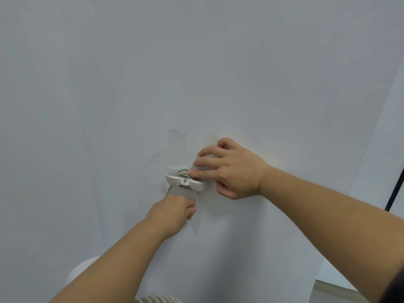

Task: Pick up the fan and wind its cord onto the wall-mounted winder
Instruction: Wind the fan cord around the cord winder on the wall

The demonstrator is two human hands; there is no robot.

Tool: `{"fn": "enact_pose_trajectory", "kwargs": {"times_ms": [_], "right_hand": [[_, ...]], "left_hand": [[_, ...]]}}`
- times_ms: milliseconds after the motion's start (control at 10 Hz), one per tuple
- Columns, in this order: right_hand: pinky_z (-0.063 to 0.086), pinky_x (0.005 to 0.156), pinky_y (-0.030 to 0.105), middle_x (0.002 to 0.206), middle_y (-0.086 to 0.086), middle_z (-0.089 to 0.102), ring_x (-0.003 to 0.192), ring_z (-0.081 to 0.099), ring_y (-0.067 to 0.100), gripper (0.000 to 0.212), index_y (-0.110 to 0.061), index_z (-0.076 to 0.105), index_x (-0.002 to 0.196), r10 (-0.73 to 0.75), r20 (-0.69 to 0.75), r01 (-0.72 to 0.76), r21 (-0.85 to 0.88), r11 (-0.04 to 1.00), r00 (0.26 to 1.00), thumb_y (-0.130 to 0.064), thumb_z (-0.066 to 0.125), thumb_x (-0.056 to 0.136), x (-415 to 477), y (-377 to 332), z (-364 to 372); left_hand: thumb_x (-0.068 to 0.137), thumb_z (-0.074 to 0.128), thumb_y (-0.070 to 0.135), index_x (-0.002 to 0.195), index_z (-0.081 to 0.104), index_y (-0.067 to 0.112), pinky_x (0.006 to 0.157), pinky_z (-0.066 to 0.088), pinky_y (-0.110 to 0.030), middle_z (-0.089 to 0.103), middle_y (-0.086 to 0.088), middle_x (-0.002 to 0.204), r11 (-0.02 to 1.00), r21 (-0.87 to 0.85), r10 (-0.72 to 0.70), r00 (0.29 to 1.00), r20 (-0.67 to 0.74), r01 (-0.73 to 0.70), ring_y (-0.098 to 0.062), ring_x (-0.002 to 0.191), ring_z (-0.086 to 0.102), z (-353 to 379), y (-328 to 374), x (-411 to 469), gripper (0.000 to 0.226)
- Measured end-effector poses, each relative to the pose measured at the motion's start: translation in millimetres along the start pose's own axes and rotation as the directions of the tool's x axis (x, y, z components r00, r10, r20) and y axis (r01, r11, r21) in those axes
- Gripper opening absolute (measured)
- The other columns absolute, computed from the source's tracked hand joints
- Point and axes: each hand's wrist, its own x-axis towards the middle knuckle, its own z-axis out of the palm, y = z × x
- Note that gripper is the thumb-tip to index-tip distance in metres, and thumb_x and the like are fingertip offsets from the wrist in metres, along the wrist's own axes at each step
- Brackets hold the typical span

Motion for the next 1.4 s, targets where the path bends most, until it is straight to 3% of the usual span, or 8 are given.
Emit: {"fn": "enact_pose_trajectory", "kwargs": {"times_ms": [100,300,500,600,700,1000,1200,1400], "right_hand": [[0.035,0.092,0.039,0.123,-0.008,0.06,0.121,0.05,0.02,0.051,-0.027,0.057,0.128,0.002,0.013,-0.002,-0.017,1.0,1.0,-0.027,0.044,0.078,0.2,-0.2,-0.5],[0.033,0.092,0.039,0.124,-0.008,0.059,0.121,0.049,0.02,0.05,-0.025,0.058,0.124,0.01,0.023,-0.009,-0.031,0.999,1.0,-0.027,0.044,0.077,0.0,-0.7,-2.1],[0.034,0.092,0.039,0.124,-0.008,0.06,0.121,0.05,0.02,0.05,-0.024,0.059,0.124,0.019,0.021,-0.018,-0.026,0.999,1.0,-0.027,0.044,0.076,0.3,-1.1,-2.7],[0.033,0.092,0.038,0.124,-0.008,0.059,0.121,0.05,0.02,0.05,-0.024,0.059,0.124,0.02,0.021,-0.019,-0.025,0.999,1.0,-0.027,0.043,0.076,0.2,-1.5,-2.4],[0.032,0.092,0.038,0.123,-0.008,0.06,0.12,0.05,0.02,0.05,-0.025,0.059,0.123,0.02,0.013,-0.02,-0.027,0.999,1.0,-0.026,0.044,0.076,0.4,-1.2,-1.8],[0.034,0.091,0.039,0.123,-0.008,0.06,0.121,0.05,0.021,0.049,-0.024,0.06,0.122,0.017,0.004,-0.017,-0.022,1.0,1.0,-0.026,0.045,0.075,1.2,-1.4,0.5],[0.033,0.091,0.039,0.12,-0.007,0.061,0.119,0.052,0.021,0.048,-0.023,0.062,0.12,0.027,-0.04,-0.027,-0.012,1.0,0.999,-0.026,0.045,0.075,2.0,-2.9,3.0],[0.032,0.09,0.039,0.119,-0.006,0.062,0.117,0.053,0.021,0.048,-0.02,0.064,0.118,0.042,-0.093,-0.041,0.014,0.999,0.995,-0.026,0.045,0.075,3.2,-8.3,9.4]], "left_hand": [[0.098,0.039,0.029,0.077,0.054,0.021,0.064,0.036,-0.029,0.053,0.001,0.081,0.997,0.069,-0.027,0.999,-0.035,0.029,-0.021,0.074,0.048,1.6,-0.2,0.3,0.027],[0.095,0.045,0.042,0.075,0.061,0.013,0.067,0.046,-0.032,0.065,-0.004,0.082,0.981,-0.094,-0.178,0.979,-0.102,0.168,-0.025,0.077,0.061,-0.1,-13.5,-6.5,0.038],[0.085,0.058,0.052,0.06,0.055,0.015,0.06,0.043,-0.03,0.062,0.0,0.064,0.917,-0.286,-0.345,0.914,-0.213,0.279,-0.02,0.063,0.055,-15.1,-41.7,-11.9,0.045],[0.09,0.058,0.04,0.069,0.062,0.014,0.066,0.047,-0.033,0.057,0.001,0.064,0.896,-0.336,-0.379,0.895,-0.235,0.292,-0.021,0.067,0.055,-14.3,-44.9,-8.6,0.033],[0.094,0.054,0.031,0.073,0.055,0.015,0.067,0.046,-0.035,0.057,-0.001,0.072,0.879,-0.37,-0.414,0.865,-0.283,0.3,-0.023,0.071,0.053,-12.6,-42.4,-1.9,0.026],[0.096,0.05,0.032,0.085,0.054,0.011,0.073,0.043,-0.039,0.058,-0.002,0.088,0.898,-0.375,-0.414,0.731,-0.542,0.231,-0.026,0.079,0.055,-18.7,-30.4,8.7,0.024],[0.095,0.051,0.024,0.085,0.057,0.014,0.069,0.039,-0.032,0.059,-0.001,0.09,0.841,-0.519,-0.461,0.704,-0.54,0.153,-0.023,0.082,0.053,-17.3,-27.0,18.2,0.014],[0.093,0.056,0.028,0.078,0.061,0.015,0.056,0.036,-0.02,0.056,0.007,0.07,0.775,-0.63,-0.475,0.703,-0.53,0.05,-0.009,0.065,0.049,-21.2,-28.7,23.9,0.02]]}}
